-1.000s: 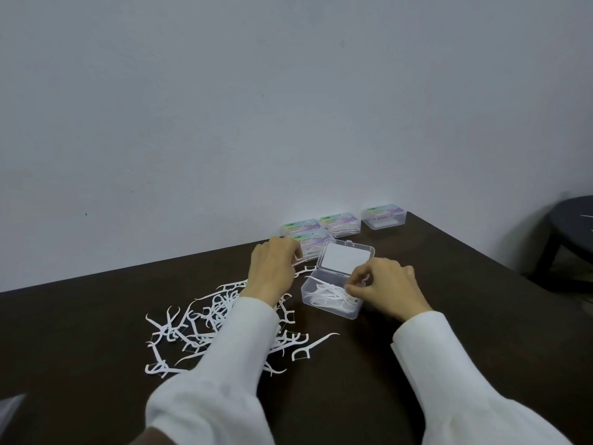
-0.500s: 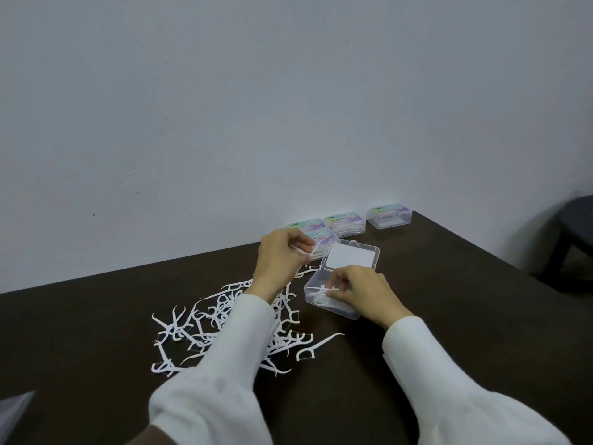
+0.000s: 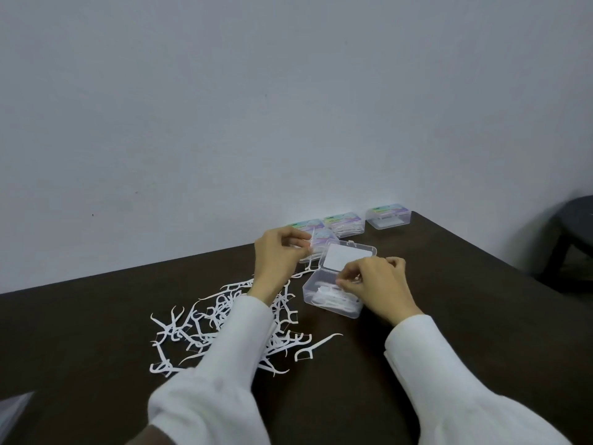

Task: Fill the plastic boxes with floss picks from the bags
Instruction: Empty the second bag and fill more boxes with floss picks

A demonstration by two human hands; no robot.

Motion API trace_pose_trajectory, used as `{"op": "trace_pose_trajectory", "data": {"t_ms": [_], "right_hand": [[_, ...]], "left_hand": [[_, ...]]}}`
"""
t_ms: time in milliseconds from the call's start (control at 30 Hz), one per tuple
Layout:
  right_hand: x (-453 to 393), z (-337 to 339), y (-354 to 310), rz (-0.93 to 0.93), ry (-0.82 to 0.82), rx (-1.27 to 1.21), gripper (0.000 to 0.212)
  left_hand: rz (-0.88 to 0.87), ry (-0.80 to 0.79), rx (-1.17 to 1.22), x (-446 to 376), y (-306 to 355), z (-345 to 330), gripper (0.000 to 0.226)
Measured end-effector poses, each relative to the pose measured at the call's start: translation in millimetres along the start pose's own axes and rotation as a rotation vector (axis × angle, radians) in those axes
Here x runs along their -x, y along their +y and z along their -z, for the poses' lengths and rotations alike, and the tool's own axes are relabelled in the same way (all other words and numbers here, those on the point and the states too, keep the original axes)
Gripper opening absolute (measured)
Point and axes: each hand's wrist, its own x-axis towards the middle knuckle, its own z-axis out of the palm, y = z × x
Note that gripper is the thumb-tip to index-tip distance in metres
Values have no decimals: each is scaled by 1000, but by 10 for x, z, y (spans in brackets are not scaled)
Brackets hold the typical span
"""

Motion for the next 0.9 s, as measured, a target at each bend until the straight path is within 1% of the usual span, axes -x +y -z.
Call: {"op": "trace_pose_trajectory", "data": {"t_ms": [67,133,233,300,467,567,633,767,900], "right_hand": [[-5,-10,13,-19,18,-21,21],[-20,-27,35,-51,63,-71,23],[-31,-28,62,-95,128,-170,19],[-21,-14,56,-125,123,-181,17],[-10,-18,61,-144,91,-145,13],[21,7,40,-120,75,-52,13],[43,25,1,-87,70,-47,13],[67,1,-98,48,39,-136,12],[96,-2,-244,228,-58,-236,15]], "left_hand": [[23,-56,-1,20,-35,-46,20],[11,-159,-56,61,-63,-108,21],[-3,-319,-90,111,-80,-173,23],[-24,-365,-108,115,-91,-180,22],[-68,-349,-120,113,-96,-84,17],[-71,-357,-110,165,-112,36,16],[-74,-354,-125,225,-129,160,16],[-64,-327,-134,356,-190,442,15],[-25,-283,-239,511,-363,810,14]]}}
